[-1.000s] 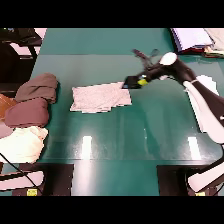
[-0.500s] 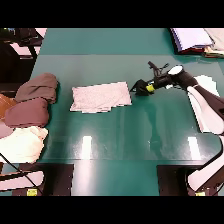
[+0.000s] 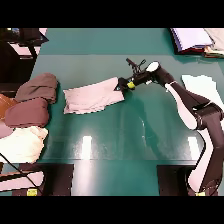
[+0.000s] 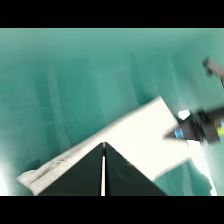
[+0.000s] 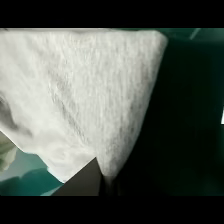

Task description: Fold the shirts.

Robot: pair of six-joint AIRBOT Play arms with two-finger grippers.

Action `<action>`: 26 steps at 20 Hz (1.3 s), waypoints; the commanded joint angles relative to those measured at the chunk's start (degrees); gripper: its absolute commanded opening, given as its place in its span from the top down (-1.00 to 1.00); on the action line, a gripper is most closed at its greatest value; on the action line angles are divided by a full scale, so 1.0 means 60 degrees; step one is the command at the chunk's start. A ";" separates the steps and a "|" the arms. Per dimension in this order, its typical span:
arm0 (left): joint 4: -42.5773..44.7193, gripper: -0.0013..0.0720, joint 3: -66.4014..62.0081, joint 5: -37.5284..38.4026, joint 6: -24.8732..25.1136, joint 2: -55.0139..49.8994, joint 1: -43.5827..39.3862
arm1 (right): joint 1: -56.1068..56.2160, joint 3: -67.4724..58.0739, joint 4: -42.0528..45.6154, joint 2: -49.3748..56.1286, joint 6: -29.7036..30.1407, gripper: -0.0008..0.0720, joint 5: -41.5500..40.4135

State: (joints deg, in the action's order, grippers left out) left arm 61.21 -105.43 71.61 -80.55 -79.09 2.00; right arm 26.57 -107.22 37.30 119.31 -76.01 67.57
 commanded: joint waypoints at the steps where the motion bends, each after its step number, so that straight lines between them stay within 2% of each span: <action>1: 0.0087 0.91 0.0004 0.0047 0.0193 0.0007 -0.0922 | -0.0674 -0.1275 0.0969 -0.0215 -0.0688 0.94 0.0288; 8: 0.0087 0.91 0.0004 -0.0044 0.0441 0.0007 -0.2594 | -0.4681 -0.1515 0.3497 -0.2335 -0.1716 0.95 0.1078; 14: -0.0026 0.91 0.0004 -0.0372 0.0423 0.0007 -0.2856 | -0.7759 -0.1519 0.3526 -0.2998 -0.2080 0.95 0.0925; 22: -0.0022 0.91 0.0004 -0.0517 0.0215 0.0004 -0.2856 | -0.8455 -0.1519 0.2528 -0.3493 -0.2076 0.94 -0.0091; 26: -0.0022 0.91 0.0004 -0.0506 0.0222 0.0004 -0.2856 | -0.8510 -0.1515 0.2572 -0.4350 -0.2073 0.95 0.0645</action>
State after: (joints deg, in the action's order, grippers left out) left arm 61.08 -105.41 68.62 -79.18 -79.09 -15.11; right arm -23.92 -116.29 53.12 96.14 -88.38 68.90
